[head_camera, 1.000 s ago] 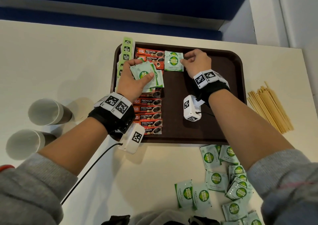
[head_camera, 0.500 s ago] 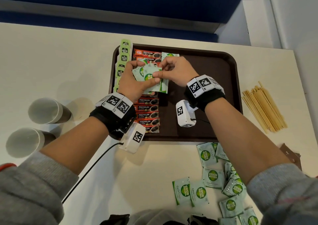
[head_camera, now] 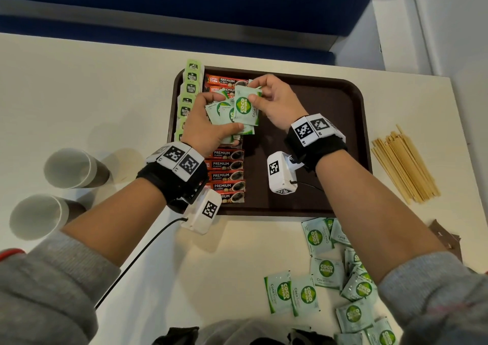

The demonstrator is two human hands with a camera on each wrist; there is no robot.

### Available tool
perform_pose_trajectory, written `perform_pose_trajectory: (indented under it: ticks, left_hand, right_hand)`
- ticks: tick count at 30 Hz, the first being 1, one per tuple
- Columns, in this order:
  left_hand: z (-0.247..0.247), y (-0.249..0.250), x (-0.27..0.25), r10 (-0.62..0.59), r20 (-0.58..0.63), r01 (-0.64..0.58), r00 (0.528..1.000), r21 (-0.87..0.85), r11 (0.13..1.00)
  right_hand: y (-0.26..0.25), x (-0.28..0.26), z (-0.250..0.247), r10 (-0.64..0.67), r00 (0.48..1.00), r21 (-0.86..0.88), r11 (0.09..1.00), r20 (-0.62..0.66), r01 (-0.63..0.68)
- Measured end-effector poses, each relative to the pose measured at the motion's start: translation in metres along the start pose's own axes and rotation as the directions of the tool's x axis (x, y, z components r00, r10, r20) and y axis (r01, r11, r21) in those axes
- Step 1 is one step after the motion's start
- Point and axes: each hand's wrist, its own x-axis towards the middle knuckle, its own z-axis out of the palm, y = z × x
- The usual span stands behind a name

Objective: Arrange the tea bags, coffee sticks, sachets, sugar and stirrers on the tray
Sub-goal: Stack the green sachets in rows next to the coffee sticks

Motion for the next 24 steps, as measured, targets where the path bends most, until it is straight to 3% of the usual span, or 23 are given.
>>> perform_pose_trajectory:
  ticks: [5, 15, 19, 24]
  left_hand:
    - [-0.002, -0.002, 0.002, -0.005, -0.035, 0.005, 0.999, -0.016, 1.000]
    - [-0.006, -0.004, 0.007, 0.036, -0.098, -0.039, 0.995, -0.028, 0.999]
    - [-0.006, -0.004, 0.008, 0.014, -0.111, -0.018, 0.994, -0.033, 0.999]
    - [-0.006, -0.004, 0.009, 0.008, -0.125, -0.009, 0.992, -0.010, 1.000]
  right_hand:
    - [0.003, -0.002, -0.008, -0.049, 0.997, -0.180, 0.983, -0.052, 0.039]
    - [0.007, -0.004, -0.023, 0.047, 0.998, -0.175, 0.984, 0.028, -0.041]
    - [0.018, 0.000, -0.032, 0.073, 0.994, -0.170, 0.982, -0.076, -0.085]
    - [0.032, 0.009, -0.035, 0.158, 0.953, -0.151, 0.968, -0.258, -0.202]
